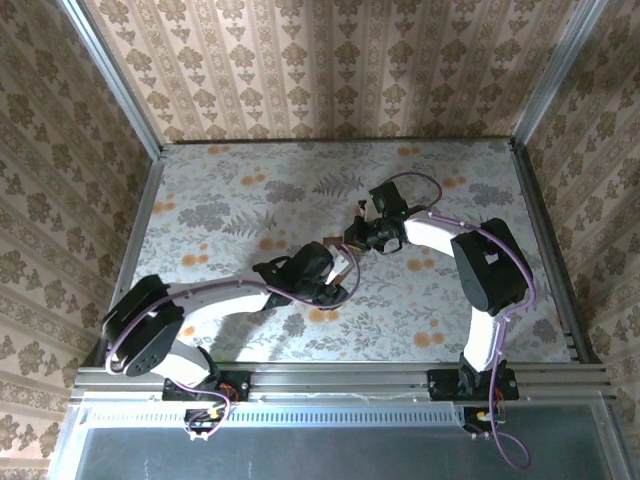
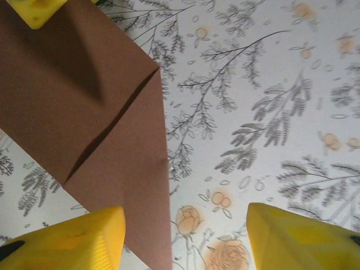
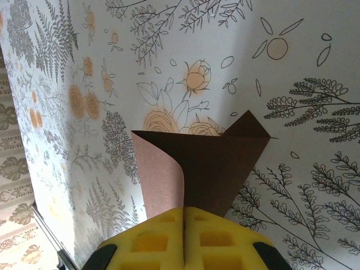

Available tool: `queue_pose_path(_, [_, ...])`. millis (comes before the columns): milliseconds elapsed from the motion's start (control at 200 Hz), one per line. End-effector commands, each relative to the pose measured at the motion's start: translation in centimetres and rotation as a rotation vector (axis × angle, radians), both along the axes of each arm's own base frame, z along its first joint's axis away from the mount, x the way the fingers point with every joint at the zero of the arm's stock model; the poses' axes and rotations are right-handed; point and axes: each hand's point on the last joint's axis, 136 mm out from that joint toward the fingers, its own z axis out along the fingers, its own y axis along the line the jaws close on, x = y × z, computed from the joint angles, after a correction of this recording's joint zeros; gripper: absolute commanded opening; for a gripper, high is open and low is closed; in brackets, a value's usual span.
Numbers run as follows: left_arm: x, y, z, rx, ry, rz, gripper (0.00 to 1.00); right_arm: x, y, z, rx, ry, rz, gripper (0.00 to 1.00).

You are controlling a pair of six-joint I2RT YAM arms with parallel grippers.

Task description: Fold a paper plane with a square sheet of paper (fold left side to right side)

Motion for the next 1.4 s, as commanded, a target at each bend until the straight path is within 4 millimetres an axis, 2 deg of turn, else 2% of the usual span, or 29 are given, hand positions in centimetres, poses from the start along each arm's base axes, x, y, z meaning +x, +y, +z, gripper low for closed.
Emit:
queue_pose_path(0, [1.3,0.7,-0.5,0.136,-0.075,0.023,0.60,0.3,-0.3,-0.4,-0.010,0.040,-0.033,0.00])
queue_pose_path(240, [1.9,-0.6,-2.2,0.290,-0.139,0.012,0.60,0.4,-0.2,-0.4,-0.002,0.052,-0.040,0.01])
queue_pose_path(375, [2.6,0.1,-2.6,0.438,-0.232,0.034,0.61,0.4,-0.1,-0.6,0.002,0.058,-0.038,0.01])
queue_pose_path(495, [2.8,0.1,-2.8,0.459,-0.253,0.048,0.59,0.3,0.0,-0.7,0.004,0.062,-0.036,0.01])
queue_pose_path(600, [3.0,0.1,-2.9,0.459,-0.256,0.053,0.55,0.3,0.0,-0.8,0.006,0.063,-0.037,0.01])
queue_pose_path(985, [2.8,0.0,-3.4,0.452,-0.241,0.051,0.26,0.3,-0.1,-1.2,-0.003,0.068,-0.041,0.01])
queue_pose_path(1280, [2.2,-0.3,-4.1,0.430,-0.203,0.035,0.14,0.2,-0.5,-2.0,-0.028,0.079,-0.046,0.02])
queue_pose_path(1395, [2.1,-0.3,-4.4,0.415,-0.184,0.038,0.07,0.4,-1.0,-2.0,-0.033,0.072,-0.058,0.05])
